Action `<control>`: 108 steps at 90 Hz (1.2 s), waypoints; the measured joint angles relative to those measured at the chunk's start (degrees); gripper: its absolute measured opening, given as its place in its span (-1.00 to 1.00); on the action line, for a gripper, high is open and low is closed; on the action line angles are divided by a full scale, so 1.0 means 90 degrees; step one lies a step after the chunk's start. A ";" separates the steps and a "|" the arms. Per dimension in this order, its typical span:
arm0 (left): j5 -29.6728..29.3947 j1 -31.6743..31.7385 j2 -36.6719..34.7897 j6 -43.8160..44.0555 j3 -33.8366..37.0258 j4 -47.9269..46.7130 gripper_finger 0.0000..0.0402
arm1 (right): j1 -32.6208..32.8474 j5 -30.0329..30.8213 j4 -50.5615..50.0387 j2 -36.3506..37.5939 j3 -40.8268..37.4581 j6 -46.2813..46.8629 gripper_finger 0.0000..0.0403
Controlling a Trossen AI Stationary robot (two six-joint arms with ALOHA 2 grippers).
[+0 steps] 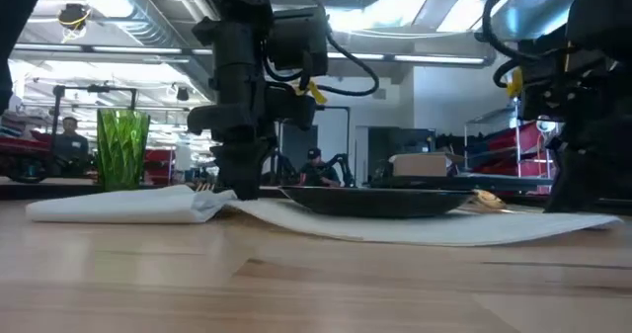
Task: Set table place
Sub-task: Adjust the white table mat
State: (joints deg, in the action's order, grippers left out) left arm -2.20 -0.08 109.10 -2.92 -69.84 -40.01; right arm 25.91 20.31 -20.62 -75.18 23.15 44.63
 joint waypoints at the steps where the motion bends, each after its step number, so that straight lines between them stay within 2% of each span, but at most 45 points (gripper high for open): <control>1: 0.0001 -0.0006 0.0000 0.0003 0.0000 0.0000 -1.00 | 0.0001 -0.0018 0.0000 0.0000 0.0001 -0.0002 -1.00; 26: 0.0031 -0.0088 0.0000 0.0112 0.0000 -0.0007 -1.00 | 0.0335 -0.0053 0.0002 0.0007 -0.0002 0.0150 -1.00; 66: 0.0020 -0.0075 -0.0002 0.0277 -0.0002 -0.0163 -0.99 | 0.0333 -0.0037 -0.0158 0.0002 0.0174 -0.0135 -1.00; 92: -0.0014 -0.0073 -0.0002 0.0321 -0.0006 -0.0190 -0.83 | 0.0333 0.0005 -0.0204 0.0005 0.0180 -0.0144 -1.00; 108: -0.0017 -0.0073 -0.0002 0.0449 -0.0238 -0.0646 -0.72 | 0.0333 0.0018 -0.0216 0.0005 0.0185 -0.0144 -1.00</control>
State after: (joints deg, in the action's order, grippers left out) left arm -2.35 -0.73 109.08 1.12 -71.98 -45.82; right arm 28.91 20.47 -22.57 -75.13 24.82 43.33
